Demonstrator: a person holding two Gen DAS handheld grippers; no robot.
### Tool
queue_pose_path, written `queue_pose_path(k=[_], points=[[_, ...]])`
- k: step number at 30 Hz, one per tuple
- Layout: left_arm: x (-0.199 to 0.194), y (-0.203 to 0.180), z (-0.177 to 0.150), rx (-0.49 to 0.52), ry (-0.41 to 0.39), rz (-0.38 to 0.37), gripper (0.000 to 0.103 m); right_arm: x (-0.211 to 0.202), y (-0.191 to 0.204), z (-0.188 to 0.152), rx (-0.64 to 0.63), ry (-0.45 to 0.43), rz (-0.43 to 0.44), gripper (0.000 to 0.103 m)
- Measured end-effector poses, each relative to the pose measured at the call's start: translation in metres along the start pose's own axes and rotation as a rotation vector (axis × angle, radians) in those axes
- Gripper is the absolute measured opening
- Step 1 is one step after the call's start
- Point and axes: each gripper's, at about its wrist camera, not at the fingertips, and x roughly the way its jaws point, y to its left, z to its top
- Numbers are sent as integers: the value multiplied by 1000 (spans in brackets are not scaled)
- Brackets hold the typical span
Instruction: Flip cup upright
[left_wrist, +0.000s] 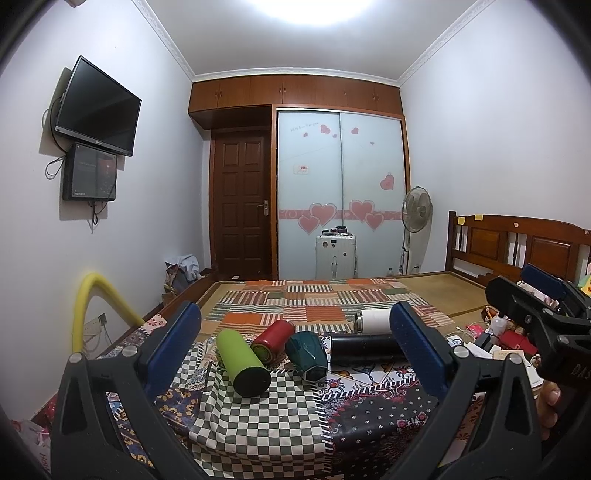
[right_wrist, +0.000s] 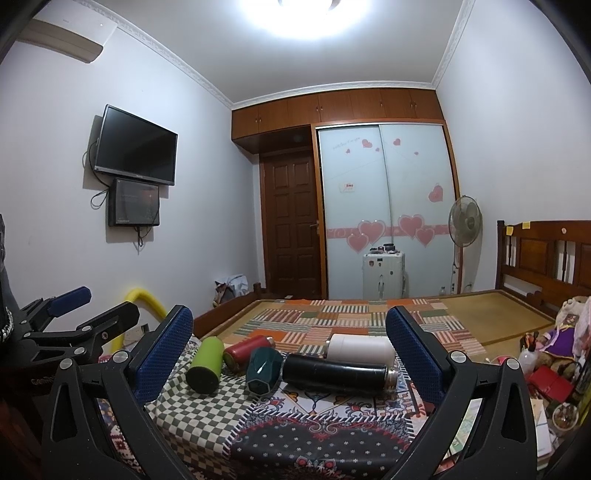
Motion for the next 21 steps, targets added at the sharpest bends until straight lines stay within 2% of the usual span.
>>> queue_pose_path(k=[16, 21], points=[[13, 7, -9, -9, 28, -17, 103, 13, 1, -6, -13, 48, 19, 103], [26, 14, -15, -20, 59, -21, 103, 29, 1, -12, -26, 102, 44, 103]])
